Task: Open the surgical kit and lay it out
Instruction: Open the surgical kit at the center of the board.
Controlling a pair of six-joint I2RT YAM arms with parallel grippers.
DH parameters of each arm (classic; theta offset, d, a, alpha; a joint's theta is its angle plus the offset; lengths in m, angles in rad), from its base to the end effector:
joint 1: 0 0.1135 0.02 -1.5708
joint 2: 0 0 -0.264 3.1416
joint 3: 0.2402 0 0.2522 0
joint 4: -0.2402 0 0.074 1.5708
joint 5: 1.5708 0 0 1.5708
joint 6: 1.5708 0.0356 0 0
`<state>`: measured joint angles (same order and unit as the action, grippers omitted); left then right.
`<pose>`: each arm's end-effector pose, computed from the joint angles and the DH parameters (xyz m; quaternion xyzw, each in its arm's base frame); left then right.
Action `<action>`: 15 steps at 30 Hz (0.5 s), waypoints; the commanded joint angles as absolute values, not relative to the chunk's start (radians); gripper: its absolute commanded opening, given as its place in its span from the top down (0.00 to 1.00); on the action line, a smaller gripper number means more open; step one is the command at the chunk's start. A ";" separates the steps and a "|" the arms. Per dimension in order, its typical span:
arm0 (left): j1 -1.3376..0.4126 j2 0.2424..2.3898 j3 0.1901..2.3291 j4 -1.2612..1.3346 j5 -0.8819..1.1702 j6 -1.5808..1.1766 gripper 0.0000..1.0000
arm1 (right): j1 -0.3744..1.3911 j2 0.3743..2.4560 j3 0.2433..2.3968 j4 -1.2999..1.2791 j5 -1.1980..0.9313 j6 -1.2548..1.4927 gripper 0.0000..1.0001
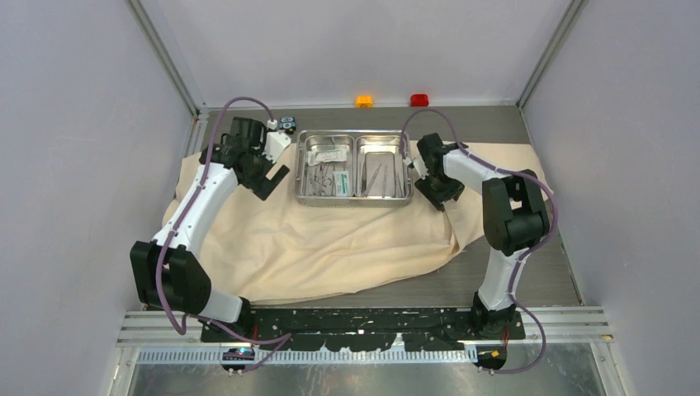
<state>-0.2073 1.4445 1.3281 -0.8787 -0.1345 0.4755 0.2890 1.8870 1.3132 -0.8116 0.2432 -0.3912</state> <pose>0.2911 -0.0564 0.3149 0.3023 0.9079 0.1017 0.2721 0.3479 0.0945 0.1751 -0.3191 0.9355 -0.1253 0.0856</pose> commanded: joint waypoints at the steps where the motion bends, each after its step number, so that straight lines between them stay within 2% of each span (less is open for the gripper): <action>1: -0.209 1.414 1.325 -0.843 -0.126 0.467 0.00 | 0.299 1.899 1.299 -0.778 0.279 -0.408 0.45; 4: -0.209 1.414 1.324 -0.844 -0.125 0.466 0.00 | 0.303 1.903 1.284 -0.766 0.306 -0.417 0.47; 7: -0.209 1.413 1.324 -0.845 -0.123 0.465 0.00 | 0.304 1.908 1.273 -0.748 0.338 -0.426 0.52; 15: -0.210 1.419 1.327 -0.838 -0.121 0.474 0.00 | 0.303 1.870 1.263 -0.749 0.407 -0.416 0.86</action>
